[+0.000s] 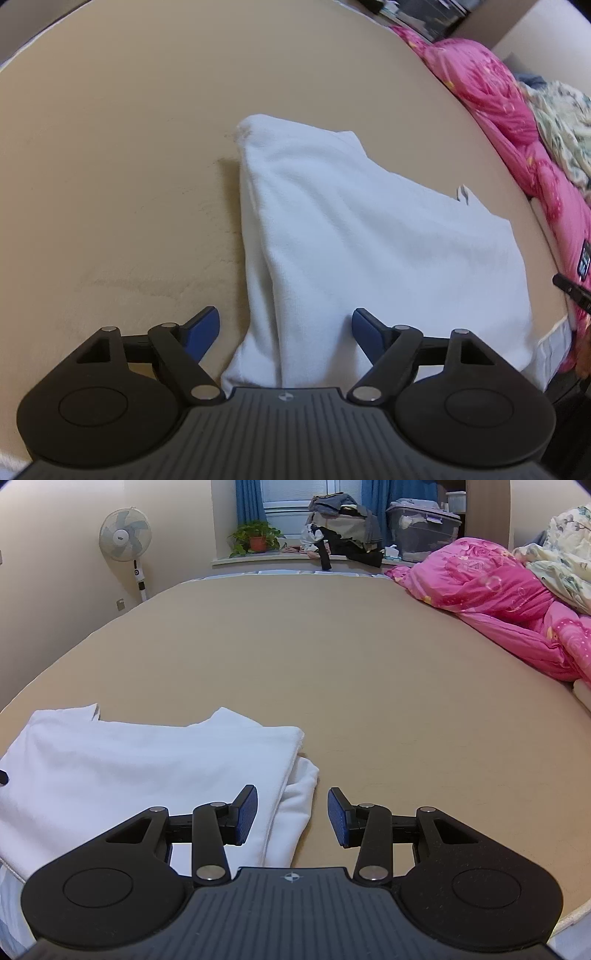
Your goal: Fold small clothes
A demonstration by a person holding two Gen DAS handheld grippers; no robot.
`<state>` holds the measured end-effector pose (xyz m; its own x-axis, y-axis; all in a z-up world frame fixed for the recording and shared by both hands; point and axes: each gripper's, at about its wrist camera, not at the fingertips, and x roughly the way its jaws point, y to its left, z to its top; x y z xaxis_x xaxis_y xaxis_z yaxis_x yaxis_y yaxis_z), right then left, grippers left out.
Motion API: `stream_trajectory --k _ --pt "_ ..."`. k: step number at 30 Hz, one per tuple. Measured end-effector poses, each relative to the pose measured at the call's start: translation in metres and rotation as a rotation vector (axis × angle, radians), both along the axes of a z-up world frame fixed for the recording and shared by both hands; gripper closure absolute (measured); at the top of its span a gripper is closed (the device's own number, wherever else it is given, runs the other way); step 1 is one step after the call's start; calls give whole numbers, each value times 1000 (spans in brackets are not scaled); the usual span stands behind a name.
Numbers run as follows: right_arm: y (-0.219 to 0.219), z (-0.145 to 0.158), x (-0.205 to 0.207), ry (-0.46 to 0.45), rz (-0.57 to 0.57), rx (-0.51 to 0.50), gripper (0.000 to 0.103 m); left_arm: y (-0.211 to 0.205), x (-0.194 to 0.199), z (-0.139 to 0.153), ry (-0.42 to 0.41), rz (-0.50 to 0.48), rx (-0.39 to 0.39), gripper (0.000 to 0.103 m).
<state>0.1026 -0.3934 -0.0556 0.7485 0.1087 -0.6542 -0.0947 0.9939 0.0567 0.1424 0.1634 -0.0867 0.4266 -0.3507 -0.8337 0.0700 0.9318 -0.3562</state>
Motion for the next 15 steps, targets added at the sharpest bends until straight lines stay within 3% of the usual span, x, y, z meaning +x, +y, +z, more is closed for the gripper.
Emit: stream_trajectory --k 5,7,9,15 --pt "-1 -1 0 2 -3 -7 59 -8 2 -5 -47 -27 19 24" --pt "-1 -1 1 2 -5 -7 59 -13 1 -6 -74 -54 31 35" --pt "0 -1 1 3 -4 -9 59 -14 2 -9 -82 -53 6 54" --pt "3 -3 0 7 3 -21 59 -10 5 -6 -69 -29 -85 77"
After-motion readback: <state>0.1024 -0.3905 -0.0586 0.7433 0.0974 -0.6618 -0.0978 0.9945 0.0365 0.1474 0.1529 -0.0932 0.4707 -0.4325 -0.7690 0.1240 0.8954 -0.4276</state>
